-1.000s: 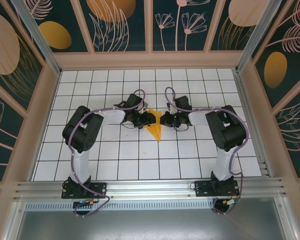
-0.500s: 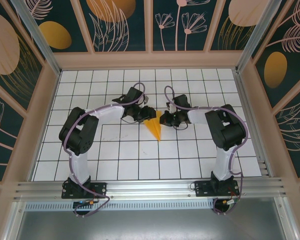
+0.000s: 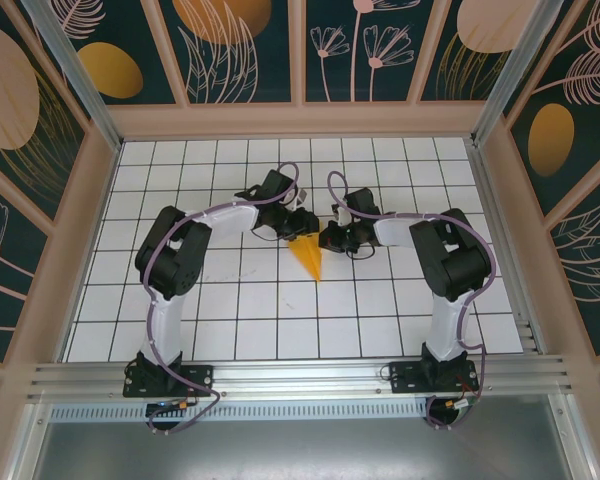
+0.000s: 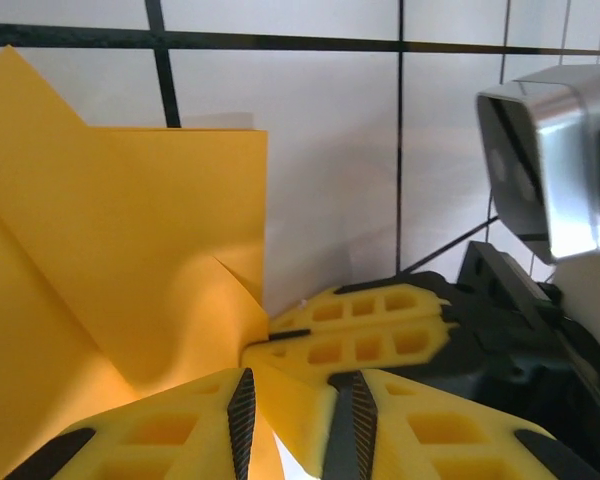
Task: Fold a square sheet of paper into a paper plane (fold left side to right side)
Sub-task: Fourth fold the wing at the center of the table.
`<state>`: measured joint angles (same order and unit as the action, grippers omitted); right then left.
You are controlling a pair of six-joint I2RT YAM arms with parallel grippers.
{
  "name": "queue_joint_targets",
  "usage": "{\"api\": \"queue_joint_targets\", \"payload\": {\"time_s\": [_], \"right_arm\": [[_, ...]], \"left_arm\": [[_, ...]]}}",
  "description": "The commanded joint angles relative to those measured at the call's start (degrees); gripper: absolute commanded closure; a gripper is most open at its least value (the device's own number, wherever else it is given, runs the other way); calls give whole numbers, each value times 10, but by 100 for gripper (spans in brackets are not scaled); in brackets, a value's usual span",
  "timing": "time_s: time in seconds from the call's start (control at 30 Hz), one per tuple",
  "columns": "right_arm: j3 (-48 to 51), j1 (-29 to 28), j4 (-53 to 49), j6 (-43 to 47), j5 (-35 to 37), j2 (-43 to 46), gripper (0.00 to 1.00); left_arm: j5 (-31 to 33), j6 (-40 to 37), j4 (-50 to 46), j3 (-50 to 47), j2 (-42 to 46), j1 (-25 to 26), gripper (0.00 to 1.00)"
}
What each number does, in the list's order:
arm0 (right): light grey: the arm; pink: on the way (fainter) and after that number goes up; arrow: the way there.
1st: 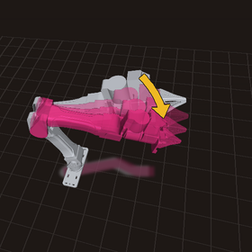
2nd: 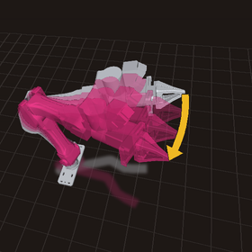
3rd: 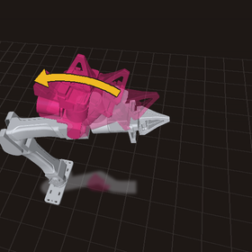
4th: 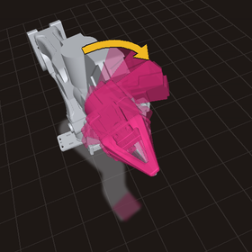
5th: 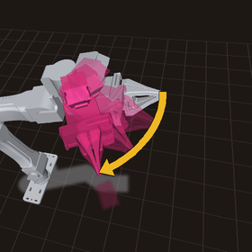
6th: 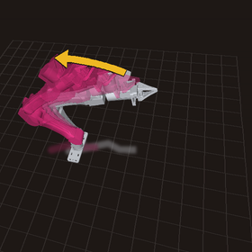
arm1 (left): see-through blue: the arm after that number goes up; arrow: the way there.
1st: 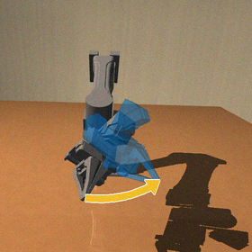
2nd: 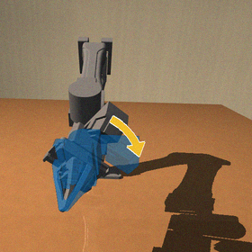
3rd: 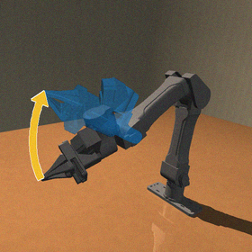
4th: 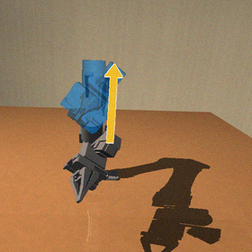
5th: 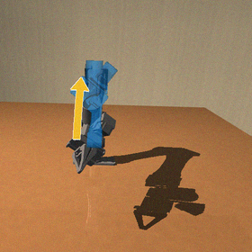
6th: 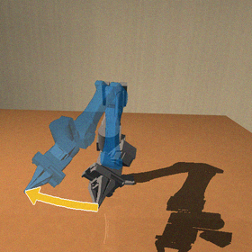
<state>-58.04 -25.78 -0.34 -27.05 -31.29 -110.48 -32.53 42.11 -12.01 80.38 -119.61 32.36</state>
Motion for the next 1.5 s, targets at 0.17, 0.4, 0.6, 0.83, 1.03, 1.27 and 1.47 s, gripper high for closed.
{"api": "queue_joint_targets", "payload": {"time_s": [0.17, 0.4, 0.6, 0.83, 1.03, 1.27, 1.47], "right_arm": [[6, -13, -50, 18, 52, -40, 95], [4, -13, -50, 18, 52, -41, 95], [0, -13, -52, 21, 54, -43, 95], [-12, -13, -52, 23, 51, -43, 93], [-33, -8, -40, 19, 30, -19, 86], [-56, 9, -86, 30, 56, 62, 71], [-16, -1, -102, 31, 36, 138, 69]], "left_arm": [[20, 5, -3, 12, -26, -2, 65], [28, 4, -3, -3, -39, -2, 65], [39, 4, -1, -22, -41, -2, 65], [43, 13, 17, -56, -41, -2, 66], [45, 18, 28, -76, -40, -2, 66], [49, 22, 35, -91, -35, -2, 66], [47, 24, 39, -90, -36, -2, 67]]}}
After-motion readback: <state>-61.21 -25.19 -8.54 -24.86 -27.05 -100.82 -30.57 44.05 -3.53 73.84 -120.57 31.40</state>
